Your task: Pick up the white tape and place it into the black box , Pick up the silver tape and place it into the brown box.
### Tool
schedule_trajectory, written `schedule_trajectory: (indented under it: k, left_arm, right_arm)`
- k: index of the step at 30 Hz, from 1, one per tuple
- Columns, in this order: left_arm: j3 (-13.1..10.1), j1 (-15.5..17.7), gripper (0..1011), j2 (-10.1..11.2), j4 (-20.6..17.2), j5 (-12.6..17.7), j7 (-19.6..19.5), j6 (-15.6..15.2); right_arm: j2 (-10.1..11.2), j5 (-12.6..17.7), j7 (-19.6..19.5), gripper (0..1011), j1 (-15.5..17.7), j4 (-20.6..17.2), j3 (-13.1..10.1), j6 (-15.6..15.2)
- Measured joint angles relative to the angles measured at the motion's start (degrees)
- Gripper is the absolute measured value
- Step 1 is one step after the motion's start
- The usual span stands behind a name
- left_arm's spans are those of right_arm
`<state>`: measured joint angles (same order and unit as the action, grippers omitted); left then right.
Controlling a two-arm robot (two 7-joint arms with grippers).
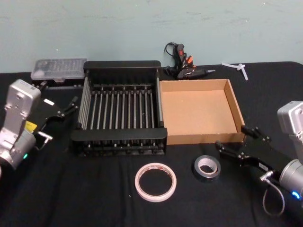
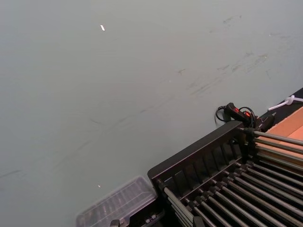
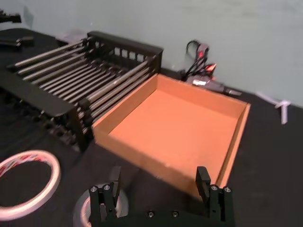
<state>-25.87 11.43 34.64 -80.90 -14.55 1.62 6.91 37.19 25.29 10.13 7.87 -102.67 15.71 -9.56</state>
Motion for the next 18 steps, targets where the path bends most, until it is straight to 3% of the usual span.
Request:
schedule_trajectory:
  k: [12,18]
  left_arm:
    - [0.0,0.0,1001,0.0,0.0,0.0,0.0,0.0]
    - [0.0,0.0,1001,0.0,0.0,0.0,0.0,0.0]
  right_arm:
    - [-0.6,-0.3,1.9,1002,1.2,-0.8,-0.2,-5.7]
    - [-1.4,-1.2,2.4,1002,0.8,-0.3,0.0,-7.0]
